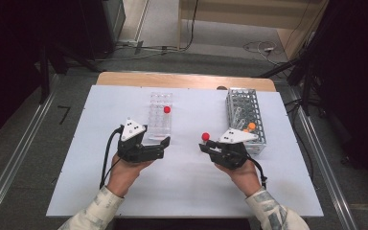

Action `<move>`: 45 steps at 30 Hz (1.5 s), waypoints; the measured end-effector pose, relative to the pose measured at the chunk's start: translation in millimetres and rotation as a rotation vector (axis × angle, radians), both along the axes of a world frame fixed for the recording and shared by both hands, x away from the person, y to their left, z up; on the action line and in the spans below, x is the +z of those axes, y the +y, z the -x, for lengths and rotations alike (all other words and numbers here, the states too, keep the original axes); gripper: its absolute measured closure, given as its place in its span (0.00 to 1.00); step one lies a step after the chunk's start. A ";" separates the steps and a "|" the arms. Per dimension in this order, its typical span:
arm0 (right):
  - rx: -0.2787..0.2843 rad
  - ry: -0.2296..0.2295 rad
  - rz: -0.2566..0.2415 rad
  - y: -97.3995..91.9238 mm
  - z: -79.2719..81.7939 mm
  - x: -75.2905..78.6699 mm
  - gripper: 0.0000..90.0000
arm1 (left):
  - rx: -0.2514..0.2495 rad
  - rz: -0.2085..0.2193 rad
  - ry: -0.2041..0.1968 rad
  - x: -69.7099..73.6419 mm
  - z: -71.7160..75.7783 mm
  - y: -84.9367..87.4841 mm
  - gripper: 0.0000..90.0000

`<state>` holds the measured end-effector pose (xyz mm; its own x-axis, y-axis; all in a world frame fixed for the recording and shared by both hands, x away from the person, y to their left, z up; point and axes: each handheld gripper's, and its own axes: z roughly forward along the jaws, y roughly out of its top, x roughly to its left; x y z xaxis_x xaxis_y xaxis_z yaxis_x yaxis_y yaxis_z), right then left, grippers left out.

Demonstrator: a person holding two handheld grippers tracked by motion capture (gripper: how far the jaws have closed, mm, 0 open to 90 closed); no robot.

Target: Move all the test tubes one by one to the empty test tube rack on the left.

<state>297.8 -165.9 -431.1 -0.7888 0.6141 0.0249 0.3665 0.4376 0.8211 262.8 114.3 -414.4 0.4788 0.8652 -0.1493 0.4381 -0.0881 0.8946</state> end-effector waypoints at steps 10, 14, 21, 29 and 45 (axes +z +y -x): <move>0.060 0.001 0.019 39.8 -4.7 -3.5 0.80 | -0.042 -0.005 -0.003 1.8 5.1 -11.9 0.14; 0.075 0.001 0.028 49.9 -4.7 -6.3 0.80 | -0.056 -0.004 -0.012 2.7 6.2 -15.7 0.17; 0.099 0.010 0.025 63.1 -1.6 -8.9 0.80 | -0.094 -0.034 -0.044 -0.2 7.0 -22.5 0.37; 0.121 0.006 0.029 72.1 0.7 -10.0 0.80 | -0.105 -0.071 -0.049 -2.7 6.8 -26.2 0.61; 0.125 0.012 0.021 74.7 1.7 -9.6 0.80 | -0.124 -0.068 -0.046 -4.3 5.9 -26.7 0.76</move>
